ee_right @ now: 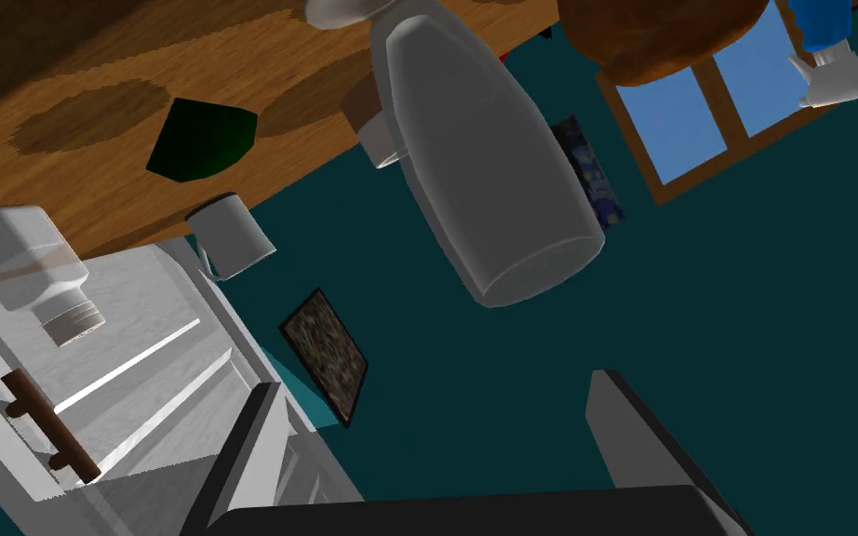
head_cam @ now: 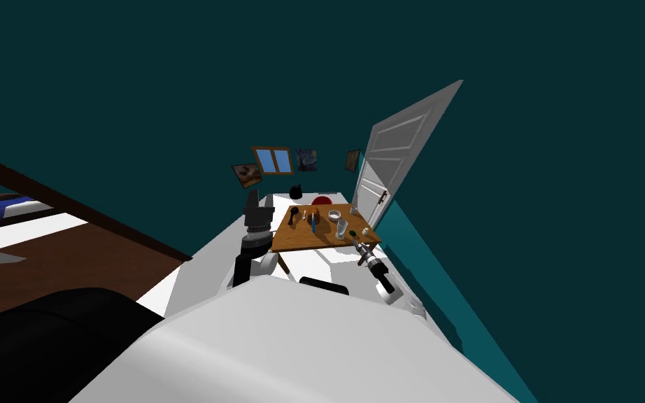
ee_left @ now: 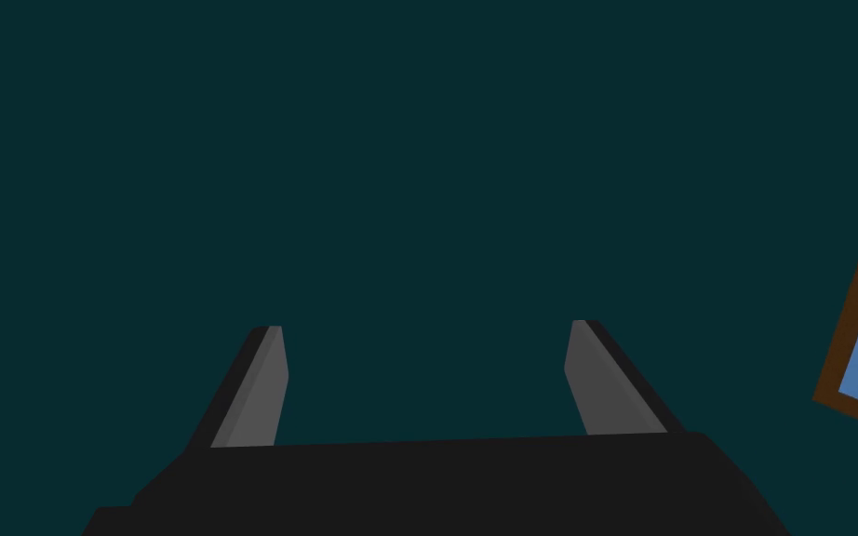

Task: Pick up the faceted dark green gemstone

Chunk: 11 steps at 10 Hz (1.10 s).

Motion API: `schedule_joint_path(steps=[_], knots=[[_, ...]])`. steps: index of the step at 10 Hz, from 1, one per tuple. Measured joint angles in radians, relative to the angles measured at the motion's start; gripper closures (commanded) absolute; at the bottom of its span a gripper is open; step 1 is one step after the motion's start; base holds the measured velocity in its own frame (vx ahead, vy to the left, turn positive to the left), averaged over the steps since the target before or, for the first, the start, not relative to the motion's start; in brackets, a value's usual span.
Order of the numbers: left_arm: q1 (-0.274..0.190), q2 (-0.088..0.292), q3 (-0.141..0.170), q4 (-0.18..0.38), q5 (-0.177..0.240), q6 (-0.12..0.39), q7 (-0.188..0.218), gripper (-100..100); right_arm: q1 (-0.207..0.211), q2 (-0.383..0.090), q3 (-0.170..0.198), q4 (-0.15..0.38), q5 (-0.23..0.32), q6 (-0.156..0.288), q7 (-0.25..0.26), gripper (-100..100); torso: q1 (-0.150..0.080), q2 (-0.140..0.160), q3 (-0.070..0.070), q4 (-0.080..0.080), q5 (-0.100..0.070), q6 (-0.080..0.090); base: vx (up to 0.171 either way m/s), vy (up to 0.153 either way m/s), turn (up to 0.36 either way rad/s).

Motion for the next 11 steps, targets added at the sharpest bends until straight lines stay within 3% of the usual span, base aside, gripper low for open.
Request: schedule_joint_path(steps=[5,8,11], knots=[[0.000,0.000,0.000,0.000,0.000,0.000,0.000,0,-0.067,-0.032,0.027,0.148,0.066,0.076,0.031,-100,0.001,-0.001,-0.001,0.000,0.000,0.000,0.036,0.034,0.167],[0.000,0.000,0.000,0.000,0.000,0.000,0.000,0,-0.113,-0.078,0.065,0.232,0.103,0.151,0.034,-100,0.000,-0.001,-0.001,0.000,0.000,0.000,0.033,0.022,0.104],[0.000,0.000,0.000,0.000,0.000,0.000,0.000,0,-0.159,-0.088,0.064,0.349,0.139,0.191,0.067,-100,0.001,-0.001,-0.001,0.000,0.000,0.000,0.030,0.029,0.171]])
